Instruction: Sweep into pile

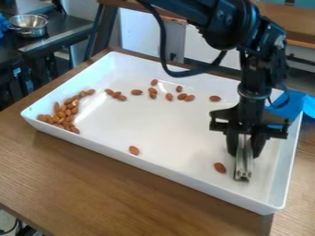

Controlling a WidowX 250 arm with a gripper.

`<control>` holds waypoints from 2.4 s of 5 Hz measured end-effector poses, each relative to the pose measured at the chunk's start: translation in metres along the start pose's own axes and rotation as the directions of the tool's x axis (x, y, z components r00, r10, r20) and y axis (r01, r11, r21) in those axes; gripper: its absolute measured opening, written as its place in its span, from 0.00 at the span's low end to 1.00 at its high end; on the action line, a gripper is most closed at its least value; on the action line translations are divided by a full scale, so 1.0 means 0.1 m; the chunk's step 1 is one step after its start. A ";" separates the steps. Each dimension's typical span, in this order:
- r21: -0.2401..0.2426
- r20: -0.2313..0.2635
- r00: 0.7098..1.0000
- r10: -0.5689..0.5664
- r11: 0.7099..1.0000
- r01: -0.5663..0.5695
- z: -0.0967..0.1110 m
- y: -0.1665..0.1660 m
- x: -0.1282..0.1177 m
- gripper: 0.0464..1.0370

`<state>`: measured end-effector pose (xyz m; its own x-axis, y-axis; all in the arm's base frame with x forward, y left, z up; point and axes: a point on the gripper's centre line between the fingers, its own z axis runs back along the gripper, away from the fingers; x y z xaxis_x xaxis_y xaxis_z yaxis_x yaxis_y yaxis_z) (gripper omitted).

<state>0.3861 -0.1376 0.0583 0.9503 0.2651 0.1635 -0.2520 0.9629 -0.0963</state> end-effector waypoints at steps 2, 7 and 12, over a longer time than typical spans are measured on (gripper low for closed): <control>0.012 0.054 0.998 -0.035 0.999 0.034 -0.03 0.14 -0.07 0.34; 0.064 0.058 0.996 -0.068 0.996 0.064 0.12 1.63 -0.01 0.34; 0.219 0.078 0.995 -0.060 0.975 0.041 0.33 2.92 0.14 0.34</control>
<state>0.3202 0.1487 0.0647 0.9465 0.2104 0.2449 -0.2466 0.9607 0.1277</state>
